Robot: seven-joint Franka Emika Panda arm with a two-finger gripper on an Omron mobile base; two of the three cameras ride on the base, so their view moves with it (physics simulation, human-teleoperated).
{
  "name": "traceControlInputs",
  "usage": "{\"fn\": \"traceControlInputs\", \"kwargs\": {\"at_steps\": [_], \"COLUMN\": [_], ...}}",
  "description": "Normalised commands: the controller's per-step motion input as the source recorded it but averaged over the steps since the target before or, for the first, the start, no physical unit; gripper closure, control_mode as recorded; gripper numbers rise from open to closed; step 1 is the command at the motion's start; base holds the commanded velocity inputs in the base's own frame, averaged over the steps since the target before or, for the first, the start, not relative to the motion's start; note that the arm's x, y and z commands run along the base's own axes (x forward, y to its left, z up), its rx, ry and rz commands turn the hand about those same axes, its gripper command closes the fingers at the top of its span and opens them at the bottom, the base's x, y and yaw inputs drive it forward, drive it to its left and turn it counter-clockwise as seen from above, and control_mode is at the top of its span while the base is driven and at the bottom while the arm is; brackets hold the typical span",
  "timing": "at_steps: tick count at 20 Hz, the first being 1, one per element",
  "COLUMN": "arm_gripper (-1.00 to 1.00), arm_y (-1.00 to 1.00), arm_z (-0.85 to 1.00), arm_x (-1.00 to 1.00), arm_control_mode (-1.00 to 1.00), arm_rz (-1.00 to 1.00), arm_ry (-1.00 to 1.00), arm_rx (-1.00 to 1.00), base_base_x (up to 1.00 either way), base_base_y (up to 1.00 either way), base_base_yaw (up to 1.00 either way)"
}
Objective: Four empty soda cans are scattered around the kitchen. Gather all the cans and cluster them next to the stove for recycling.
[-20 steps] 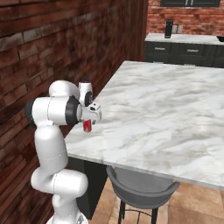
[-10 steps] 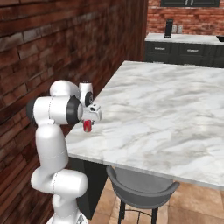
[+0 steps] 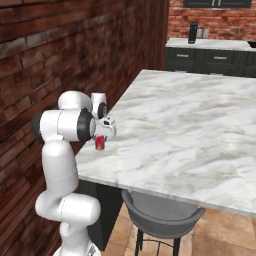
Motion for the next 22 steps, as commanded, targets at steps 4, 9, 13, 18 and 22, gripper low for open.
{"fn": "traceControlInputs", "kwargs": {"at_steps": [4, 9, 13, 18, 22], "arm_gripper": [1.00, 1.00, 1.00, 1.00, 1.00], "arm_y": [0.00, -0.01, -0.07, -0.13, -0.16], "arm_z": [0.29, 0.30, 0.18, 0.15, 0.38], "arm_x": [-0.02, -0.06, -0.22, -0.30, -0.22], "arm_control_mode": [-1.00, -1.00, -1.00, -1.00, -1.00], "arm_rz": [0.00, -0.02, -0.03, 0.00, -0.01], "arm_ry": [-0.02, -0.01, -0.01, 0.00, 0.01], "arm_rx": [-0.02, 0.00, 0.00, 0.00, 0.00], "base_base_x": [0.00, 0.00, 0.00, 0.00, 0.00], "base_base_y": [0.00, 0.00, 0.00, 0.00, 0.00], "base_base_yaw": [0.00, 0.00, 0.00, 0.00, 0.00]}}
